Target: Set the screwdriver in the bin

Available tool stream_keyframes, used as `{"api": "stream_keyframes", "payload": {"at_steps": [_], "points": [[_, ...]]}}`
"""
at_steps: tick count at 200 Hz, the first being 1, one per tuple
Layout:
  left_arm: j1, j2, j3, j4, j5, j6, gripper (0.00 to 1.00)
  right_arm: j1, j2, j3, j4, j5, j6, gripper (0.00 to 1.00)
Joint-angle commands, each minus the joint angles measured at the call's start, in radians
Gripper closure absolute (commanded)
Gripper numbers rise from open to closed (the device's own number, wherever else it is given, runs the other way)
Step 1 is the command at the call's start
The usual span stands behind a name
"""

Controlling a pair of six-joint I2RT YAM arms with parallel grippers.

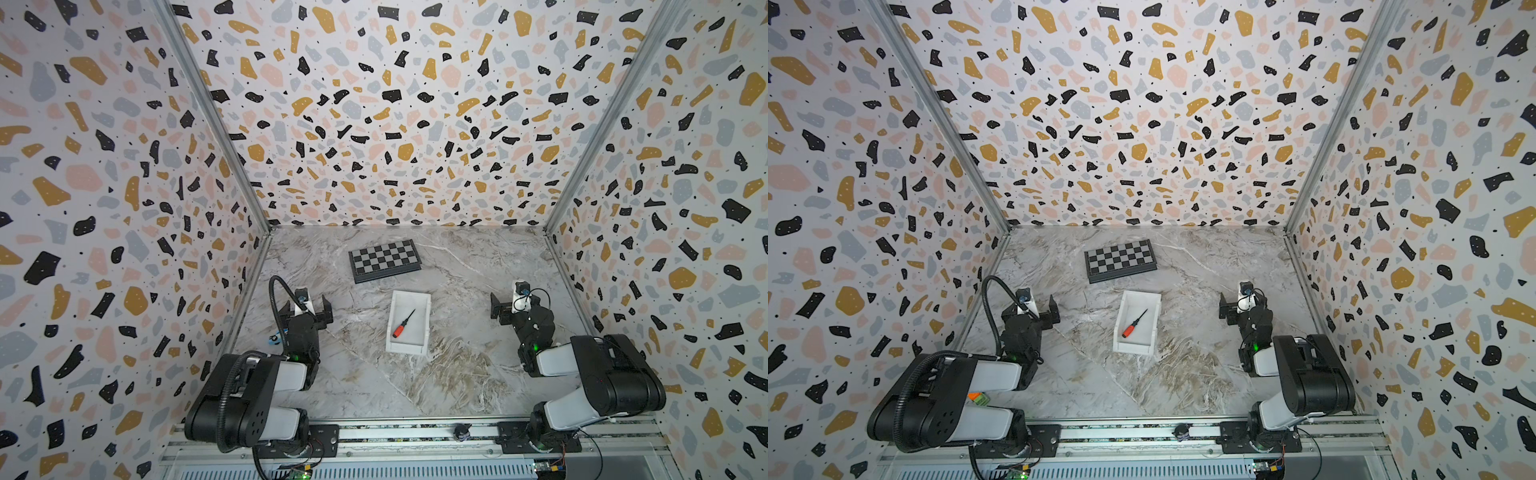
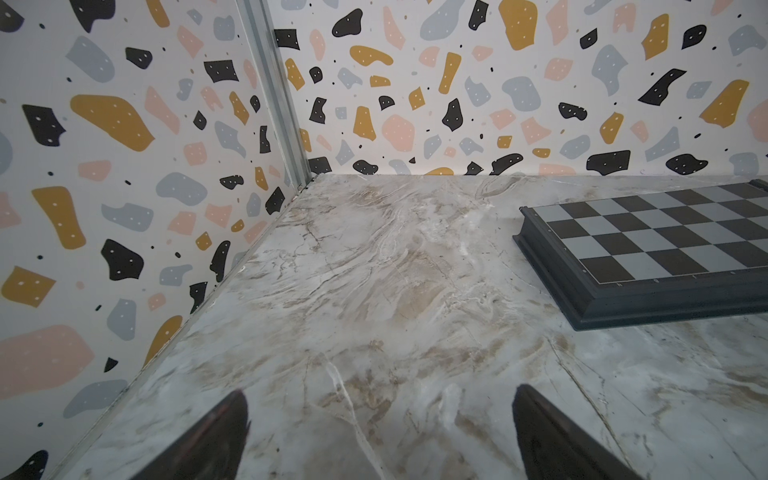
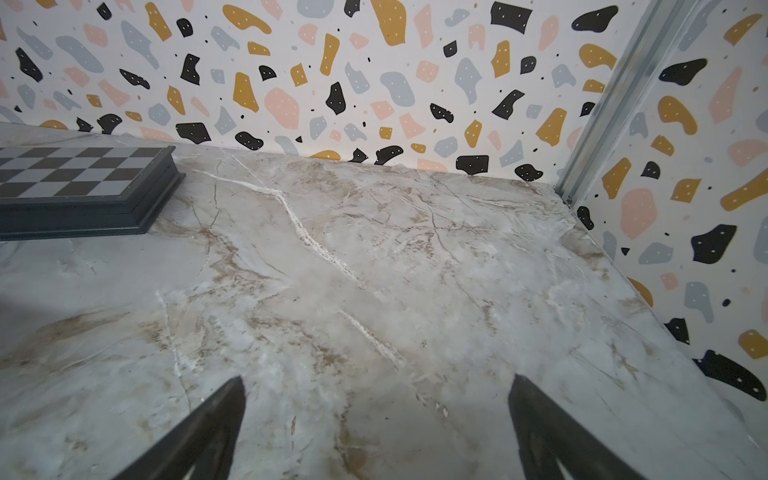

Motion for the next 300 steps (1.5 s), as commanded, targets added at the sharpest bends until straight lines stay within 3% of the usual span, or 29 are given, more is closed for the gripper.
{"api": "stream_keyframes", "payload": {"at_steps": [1, 132, 155, 173, 198, 215, 300], "points": [[0.005, -0.003, 0.006, 0.064, -0.015, -0.009, 0.0, 0.005, -0.021, -0.003, 0.015, 0.021, 0.0, 0.01], [0.005, -0.005, 0.003, 0.067, -0.014, -0.008, 0.0, -0.002, -0.025, -0.006, 0.015, 0.006, 0.0, 0.01], [0.005, -0.009, -0.006, 0.08, 0.002, -0.001, 0.0, 0.035, -0.056, -0.073, 0.111, 0.042, -0.028, 0.01], [0.005, -0.009, -0.009, 0.084, 0.018, 0.006, 0.0, 0.038, -0.047, -0.117, 0.211, 0.005, -0.048, 0.01], [0.005, -0.007, -0.004, 0.08, 0.019, 0.005, 0.0, 0.037, -0.027, -0.031, 0.059, 0.055, -0.023, 0.01], [0.005, -0.006, -0.004, 0.079, 0.019, 0.006, 0.0, -0.004, -0.028, -0.003, 0.004, -0.004, 0.0, 0.01], [0.005, -0.006, -0.004, 0.08, 0.019, 0.004, 0.0, -0.003, -0.025, -0.004, 0.013, -0.003, -0.002, 0.01]]}}
